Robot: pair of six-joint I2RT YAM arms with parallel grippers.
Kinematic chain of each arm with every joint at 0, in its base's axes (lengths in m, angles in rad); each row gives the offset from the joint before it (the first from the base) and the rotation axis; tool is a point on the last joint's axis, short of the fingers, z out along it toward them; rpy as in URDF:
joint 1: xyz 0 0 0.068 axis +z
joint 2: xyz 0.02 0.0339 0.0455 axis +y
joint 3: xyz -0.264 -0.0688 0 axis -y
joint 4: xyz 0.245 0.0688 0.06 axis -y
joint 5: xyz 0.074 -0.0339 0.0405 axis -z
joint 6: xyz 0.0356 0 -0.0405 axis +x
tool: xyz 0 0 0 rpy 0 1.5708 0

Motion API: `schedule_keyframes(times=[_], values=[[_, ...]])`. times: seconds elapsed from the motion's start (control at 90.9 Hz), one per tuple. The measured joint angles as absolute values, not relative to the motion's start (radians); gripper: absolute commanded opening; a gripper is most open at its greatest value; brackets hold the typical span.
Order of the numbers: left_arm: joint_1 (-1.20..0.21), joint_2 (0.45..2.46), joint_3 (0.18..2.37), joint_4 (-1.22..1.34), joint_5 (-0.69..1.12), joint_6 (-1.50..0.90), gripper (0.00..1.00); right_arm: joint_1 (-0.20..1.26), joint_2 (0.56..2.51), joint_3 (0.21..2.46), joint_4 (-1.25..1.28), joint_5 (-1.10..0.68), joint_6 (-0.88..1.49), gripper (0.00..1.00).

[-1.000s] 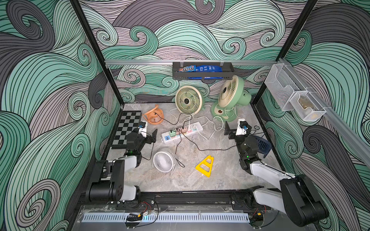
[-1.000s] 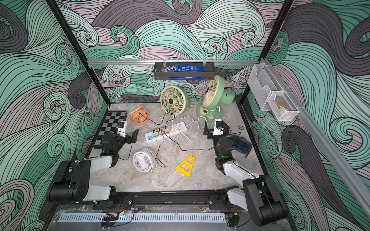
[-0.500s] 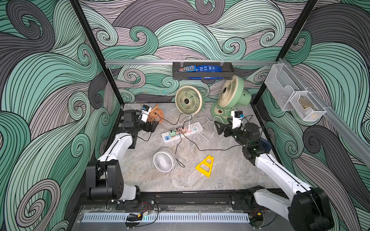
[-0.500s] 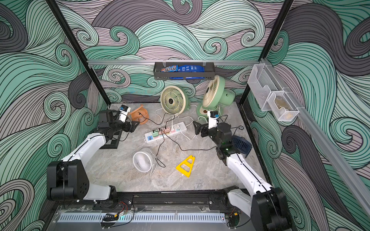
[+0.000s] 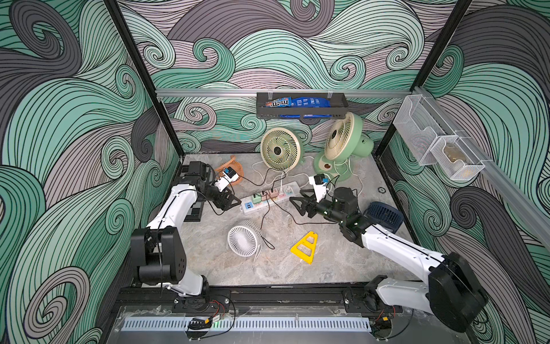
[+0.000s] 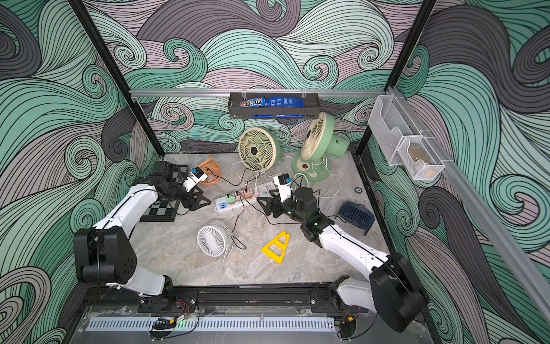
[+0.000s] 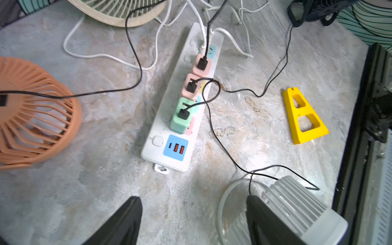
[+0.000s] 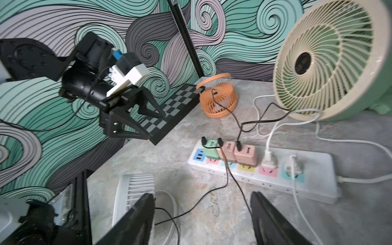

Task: Unplug the desk fan from the power strip
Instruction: Remove the plug from the socket.

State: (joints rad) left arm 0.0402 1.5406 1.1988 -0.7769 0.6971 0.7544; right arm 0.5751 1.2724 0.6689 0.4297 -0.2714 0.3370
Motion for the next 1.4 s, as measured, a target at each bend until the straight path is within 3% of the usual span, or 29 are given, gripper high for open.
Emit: schedule_keyframes(times=[0.374,0.748,1.398], values=[[-0.057,1.610,1.217,-0.767,0.662,0.763,0.67,0.709,1.556,0.640,0.738,-0.217,0.333,0.29],[-0.121,1.687,1.251,-0.689,0.572,0.680,0.56,0.770,1.853,0.757,0.923,-0.134,0.329,0.01],[-0.184,1.806,1.315,-0.655,0.484,0.634,0.45,0.793,2.131,0.990,0.936,0.006,0.340,0.00]])
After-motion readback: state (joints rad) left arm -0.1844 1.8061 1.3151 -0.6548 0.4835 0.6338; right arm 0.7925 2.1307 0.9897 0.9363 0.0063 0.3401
